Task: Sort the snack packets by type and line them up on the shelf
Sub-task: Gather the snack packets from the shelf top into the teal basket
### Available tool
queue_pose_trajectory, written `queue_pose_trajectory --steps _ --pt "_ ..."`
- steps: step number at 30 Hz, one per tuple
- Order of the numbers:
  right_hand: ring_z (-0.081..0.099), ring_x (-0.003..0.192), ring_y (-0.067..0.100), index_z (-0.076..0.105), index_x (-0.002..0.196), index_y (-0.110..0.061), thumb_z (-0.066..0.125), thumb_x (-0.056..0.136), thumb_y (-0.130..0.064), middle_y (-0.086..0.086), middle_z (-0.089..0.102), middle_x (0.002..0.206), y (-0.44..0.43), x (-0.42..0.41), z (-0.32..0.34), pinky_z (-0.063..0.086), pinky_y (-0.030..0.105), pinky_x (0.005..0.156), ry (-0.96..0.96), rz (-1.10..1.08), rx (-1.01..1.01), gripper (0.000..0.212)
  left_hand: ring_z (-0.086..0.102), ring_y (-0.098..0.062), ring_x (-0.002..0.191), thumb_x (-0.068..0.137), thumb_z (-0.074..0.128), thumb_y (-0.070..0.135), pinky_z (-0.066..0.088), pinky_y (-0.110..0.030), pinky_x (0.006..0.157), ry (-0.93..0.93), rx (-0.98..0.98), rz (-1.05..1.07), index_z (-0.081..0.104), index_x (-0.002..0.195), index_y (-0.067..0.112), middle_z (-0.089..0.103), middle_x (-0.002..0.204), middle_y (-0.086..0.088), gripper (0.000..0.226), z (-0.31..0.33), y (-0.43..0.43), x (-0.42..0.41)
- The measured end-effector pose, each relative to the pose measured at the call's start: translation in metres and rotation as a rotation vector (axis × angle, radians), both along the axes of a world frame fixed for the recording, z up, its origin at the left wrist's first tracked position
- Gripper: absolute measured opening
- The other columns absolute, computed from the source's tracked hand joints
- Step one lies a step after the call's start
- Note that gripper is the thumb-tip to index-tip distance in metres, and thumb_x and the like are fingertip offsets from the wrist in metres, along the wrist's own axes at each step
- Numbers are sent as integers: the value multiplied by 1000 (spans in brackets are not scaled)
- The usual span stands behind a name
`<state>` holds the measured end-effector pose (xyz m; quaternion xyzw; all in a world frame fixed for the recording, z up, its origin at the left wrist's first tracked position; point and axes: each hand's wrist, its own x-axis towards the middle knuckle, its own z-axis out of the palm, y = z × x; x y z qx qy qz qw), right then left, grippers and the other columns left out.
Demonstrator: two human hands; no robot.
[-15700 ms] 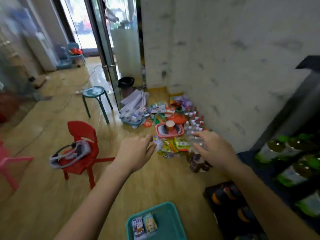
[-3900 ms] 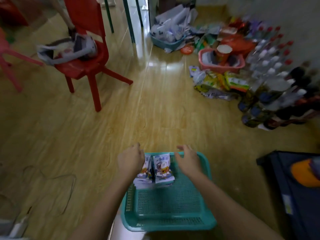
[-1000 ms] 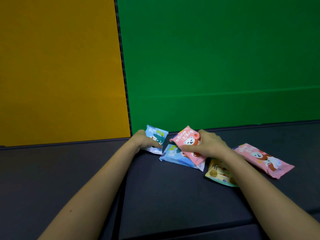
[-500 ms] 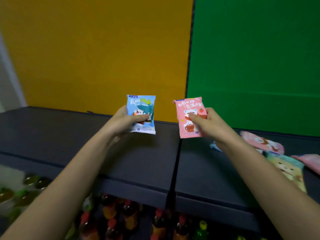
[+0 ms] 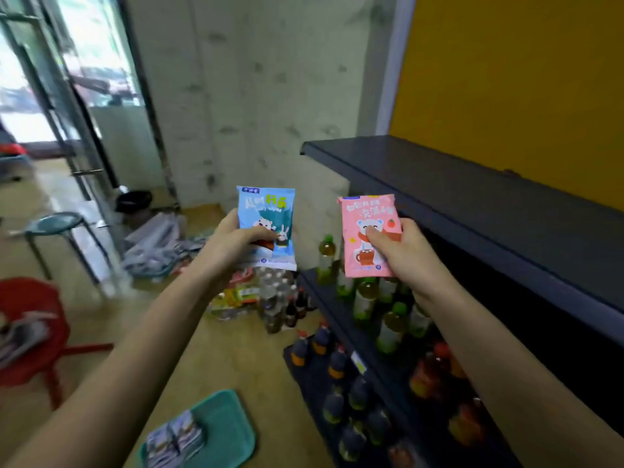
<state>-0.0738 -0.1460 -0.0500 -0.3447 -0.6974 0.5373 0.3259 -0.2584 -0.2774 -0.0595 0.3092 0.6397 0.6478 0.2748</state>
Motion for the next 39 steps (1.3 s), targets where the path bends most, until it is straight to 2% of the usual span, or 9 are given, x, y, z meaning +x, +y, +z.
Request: queue_pose_trajectory --steps 2,5,9,14,20,26,30,33,39 --pt "66 77 12 50 92 -20 61 89 -23 3 67 95 -23 -68 -28 53 21 62 -14 70 -50 11 58 -6 49 68 63 5 45 -14 46 -16 -36 105 57 93 12 66 63 4 27 -22 -41 -49" --pt "67 92 23 46 109 -10 63 88 -28 8 65 109 -62 -160 -71 57 33 72 -75 169 -103 32 54 -6 47 70 61 5 42 -14 46 -62 -104 251 57 87 15 62 62 2 20 -60 -99 -112" --pt "67 93 26 43 104 -15 63 87 -28 8 65 107 -107 -249 -124 55 44 83 -142 283 -99 29 56 -10 55 65 57 13 44 -21 54 -144 -187 358 58 94 15 64 75 -3 30 -112 -159 -175" --pt "66 93 25 43 105 -17 62 88 -28 7 64 107 -137 -327 -189 54 48 84 -244 422 -121 28 59 -11 57 74 57 8 46 -23 55 -275 -248 479 57 92 13 66 77 -4 19 -181 -197 -231" --pt "67 82 17 41 106 -18 57 91 -26 -5 63 92 -149 -403 -280 57 43 78 -350 538 -185 23 60 4 47 88 53 2 44 -12 42 -350 -345 552 52 98 12 64 78 1 14 -281 -209 -293" --pt "65 75 10 41 104 -16 56 92 -22 -4 62 93 -159 -466 -449 56 30 63 -427 537 -267 21 62 -9 65 88 57 2 49 -18 52 -447 -448 537 50 116 7 68 99 -8 29 -451 -209 -351" --pt "66 79 18 38 112 -16 55 92 -24 -1 62 97 -165 -487 -594 58 47 75 -494 542 -305 28 62 -14 72 91 55 1 51 -19 53 -520 -518 502 45 122 4 65 96 -6 33 -600 -210 -371" --pt "66 78 18 39 112 -16 55 92 -22 1 63 97 -164 -492 -701 57 47 78 -534 542 -322 26 56 -11 66 92 53 4 47 -15 47 -535 -576 506 45 117 8 62 84 -1 27 -712 -211 -373" --pt "64 91 24 42 109 -13 56 92 -27 10 63 110 -168 -489 -889 54 47 83 -634 561 -261 26 57 -19 70 88 56 2 46 -31 68 -502 -654 497 53 101 6 63 82 -7 14 -886 -215 -375"
